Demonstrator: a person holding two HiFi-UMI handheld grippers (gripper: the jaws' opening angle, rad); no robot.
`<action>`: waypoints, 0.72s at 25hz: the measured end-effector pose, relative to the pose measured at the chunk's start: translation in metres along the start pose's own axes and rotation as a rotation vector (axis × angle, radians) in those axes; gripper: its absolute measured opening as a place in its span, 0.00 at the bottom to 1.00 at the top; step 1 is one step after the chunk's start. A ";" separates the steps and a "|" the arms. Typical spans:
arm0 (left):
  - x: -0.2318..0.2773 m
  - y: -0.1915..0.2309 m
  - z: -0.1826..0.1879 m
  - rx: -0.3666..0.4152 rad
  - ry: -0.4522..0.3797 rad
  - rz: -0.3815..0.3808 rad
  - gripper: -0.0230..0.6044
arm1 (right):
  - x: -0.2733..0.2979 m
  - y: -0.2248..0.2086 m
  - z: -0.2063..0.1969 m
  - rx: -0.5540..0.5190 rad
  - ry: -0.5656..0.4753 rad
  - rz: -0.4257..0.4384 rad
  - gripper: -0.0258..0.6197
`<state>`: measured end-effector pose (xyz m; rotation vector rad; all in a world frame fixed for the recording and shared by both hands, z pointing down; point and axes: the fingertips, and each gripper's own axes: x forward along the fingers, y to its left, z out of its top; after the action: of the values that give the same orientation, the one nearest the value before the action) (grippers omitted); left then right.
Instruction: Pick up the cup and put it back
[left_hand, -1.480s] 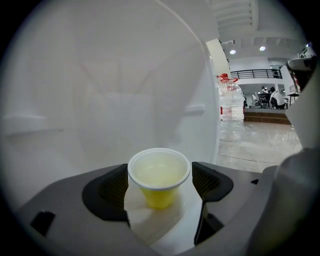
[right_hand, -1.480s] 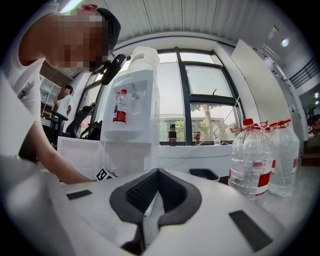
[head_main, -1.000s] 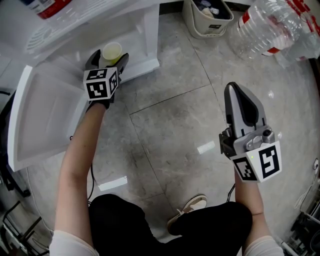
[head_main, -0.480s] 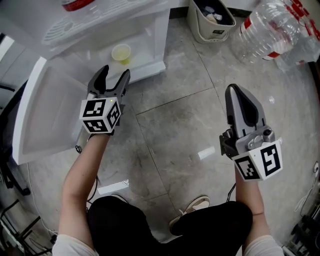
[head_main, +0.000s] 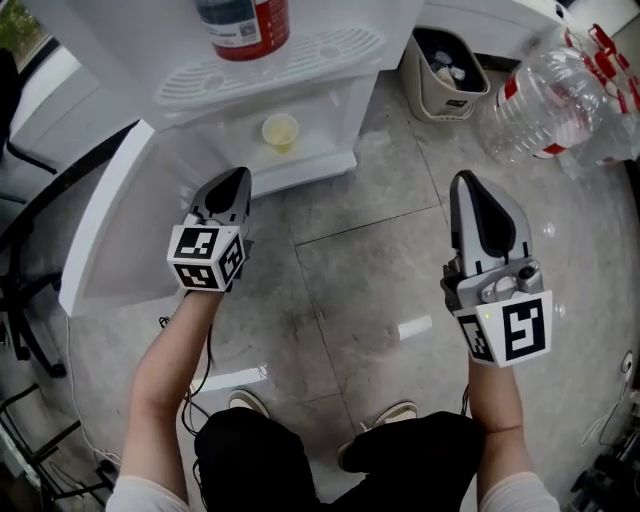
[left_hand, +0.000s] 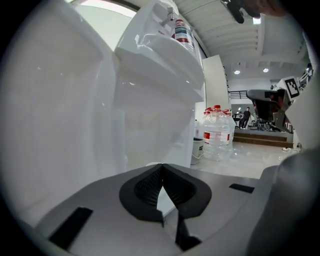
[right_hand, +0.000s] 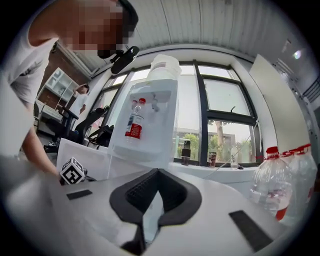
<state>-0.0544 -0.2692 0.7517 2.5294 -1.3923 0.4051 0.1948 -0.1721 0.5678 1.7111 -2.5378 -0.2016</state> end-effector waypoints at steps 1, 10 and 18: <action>-0.006 0.001 0.008 -0.003 -0.002 0.016 0.07 | 0.005 0.004 0.009 -0.002 0.007 0.019 0.07; -0.083 -0.040 0.091 -0.038 -0.003 0.019 0.07 | -0.007 0.008 0.086 0.069 0.112 0.028 0.07; -0.142 -0.059 0.173 -0.057 0.023 0.017 0.07 | -0.024 0.020 0.156 0.132 0.202 0.046 0.07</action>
<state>-0.0541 -0.1824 0.5366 2.4613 -1.3977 0.3903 0.1643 -0.1322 0.4173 1.6204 -2.4870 0.1380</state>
